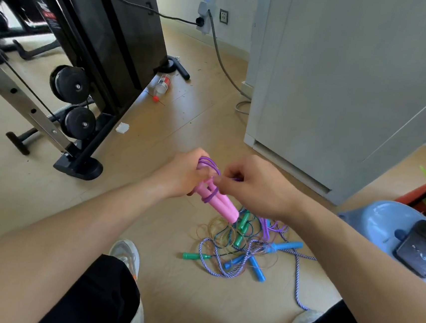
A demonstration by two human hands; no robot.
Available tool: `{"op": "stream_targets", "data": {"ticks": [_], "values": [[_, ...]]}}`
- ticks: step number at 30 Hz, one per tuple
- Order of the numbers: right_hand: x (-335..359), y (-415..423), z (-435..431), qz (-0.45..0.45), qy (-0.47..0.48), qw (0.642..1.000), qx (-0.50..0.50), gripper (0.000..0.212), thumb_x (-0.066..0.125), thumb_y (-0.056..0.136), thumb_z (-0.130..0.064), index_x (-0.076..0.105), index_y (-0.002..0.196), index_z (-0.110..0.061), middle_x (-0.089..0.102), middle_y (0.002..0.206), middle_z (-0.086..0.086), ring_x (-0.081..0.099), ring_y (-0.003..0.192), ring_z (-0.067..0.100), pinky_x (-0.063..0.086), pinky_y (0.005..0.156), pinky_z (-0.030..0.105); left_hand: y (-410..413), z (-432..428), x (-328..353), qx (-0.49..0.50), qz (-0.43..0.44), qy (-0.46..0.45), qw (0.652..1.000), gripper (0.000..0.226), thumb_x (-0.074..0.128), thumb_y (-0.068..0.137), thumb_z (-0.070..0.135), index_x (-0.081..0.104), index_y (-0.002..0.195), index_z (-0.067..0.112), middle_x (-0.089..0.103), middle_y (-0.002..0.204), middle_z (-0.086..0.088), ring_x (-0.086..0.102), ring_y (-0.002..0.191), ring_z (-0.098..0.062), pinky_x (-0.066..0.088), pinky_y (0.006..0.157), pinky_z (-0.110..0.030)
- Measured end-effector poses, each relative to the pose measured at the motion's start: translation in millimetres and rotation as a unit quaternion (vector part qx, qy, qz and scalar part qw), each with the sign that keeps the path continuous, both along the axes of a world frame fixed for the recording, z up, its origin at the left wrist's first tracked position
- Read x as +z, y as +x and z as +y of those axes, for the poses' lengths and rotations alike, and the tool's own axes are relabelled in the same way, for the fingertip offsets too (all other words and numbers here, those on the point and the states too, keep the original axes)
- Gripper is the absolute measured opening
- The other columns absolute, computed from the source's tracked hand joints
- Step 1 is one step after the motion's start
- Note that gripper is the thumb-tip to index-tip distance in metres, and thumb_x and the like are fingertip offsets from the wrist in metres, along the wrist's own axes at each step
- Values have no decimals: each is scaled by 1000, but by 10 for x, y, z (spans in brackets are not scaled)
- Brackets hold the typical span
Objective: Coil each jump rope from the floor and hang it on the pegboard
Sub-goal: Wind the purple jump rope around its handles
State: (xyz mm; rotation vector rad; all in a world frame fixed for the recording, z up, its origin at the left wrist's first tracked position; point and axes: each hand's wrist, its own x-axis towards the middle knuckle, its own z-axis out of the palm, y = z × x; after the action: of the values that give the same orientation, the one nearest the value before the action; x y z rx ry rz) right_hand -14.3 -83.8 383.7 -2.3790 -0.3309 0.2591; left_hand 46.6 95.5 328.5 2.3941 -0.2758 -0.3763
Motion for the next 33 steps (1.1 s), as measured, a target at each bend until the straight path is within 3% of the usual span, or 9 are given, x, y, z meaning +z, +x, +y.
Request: {"op": "stream_targets", "data": {"ticks": [3,7,11,14,19,22,25,28,33], "values": [[42,-36,5,-15,17,1000,-16,36,60,93,-33,62,70,-4,36,55,1,27,52,13,26,50,30,15,19,14,-1,1,10,1000,6,58,91,25,59,85,23,58,50,4,59,52,-21,43,51,-27],[62,125,-262,-47,87,978,-185,33,60,96,-32,66,68,-15,39,37,-10,37,38,9,25,41,17,-76,-25,46,-41,30,-65,997,13,61,97,28,57,86,21,60,48,1,55,47,-22,40,48,-26],[-40,274,-488,-66,82,958,-267,31,58,97,-31,71,76,-12,37,35,-10,36,36,8,26,37,14,-174,-88,137,-98,37,-145,984,25,65,95,36,60,99,12,66,72,-19,60,49,-25,48,48,-32],[-118,324,-558,-57,72,952,-291,31,59,98,-31,70,75,-14,37,35,-9,38,36,7,26,36,14,-216,-97,240,-121,30,-181,975,18,69,92,30,62,99,14,65,72,-7,63,51,-30,53,49,-39],[-119,302,-516,-83,88,955,-271,30,58,98,-30,71,76,-14,41,42,-8,40,39,5,27,39,14,-231,-97,261,-58,-9,-127,990,20,69,90,34,63,82,17,64,58,-8,62,44,-33,51,43,-34],[-119,265,-442,-92,103,965,-225,29,60,97,-29,71,73,-16,41,41,-9,38,42,6,27,42,15,-241,-85,189,-40,-9,-63,997,25,66,93,35,61,77,17,67,62,-12,63,47,-33,51,48,-33],[-151,291,-500,-94,99,966,-219,28,60,97,-30,70,73,-19,43,41,-12,39,43,5,28,43,15,-295,-111,210,-78,54,-147,985,24,65,96,29,60,81,11,60,62,-9,60,44,-34,48,43,-33],[-224,333,-672,-79,86,972,-205,29,62,96,-34,68,71,-21,42,45,-10,37,44,4,27,45,15,-327,-111,343,-87,88,-206,971,20,60,99,21,57,89,4,58,63,-10,58,42,-30,36,37,-22],[-421,290,-663,17,101,982,-157,39,56,99,-39,63,71,-13,44,58,-1,37,52,11,32,51,26,-304,-58,465,13,79,-320,944,19,48,103,16,53,88,6,57,58,-14,57,41,-26,27,35,-19]]}}
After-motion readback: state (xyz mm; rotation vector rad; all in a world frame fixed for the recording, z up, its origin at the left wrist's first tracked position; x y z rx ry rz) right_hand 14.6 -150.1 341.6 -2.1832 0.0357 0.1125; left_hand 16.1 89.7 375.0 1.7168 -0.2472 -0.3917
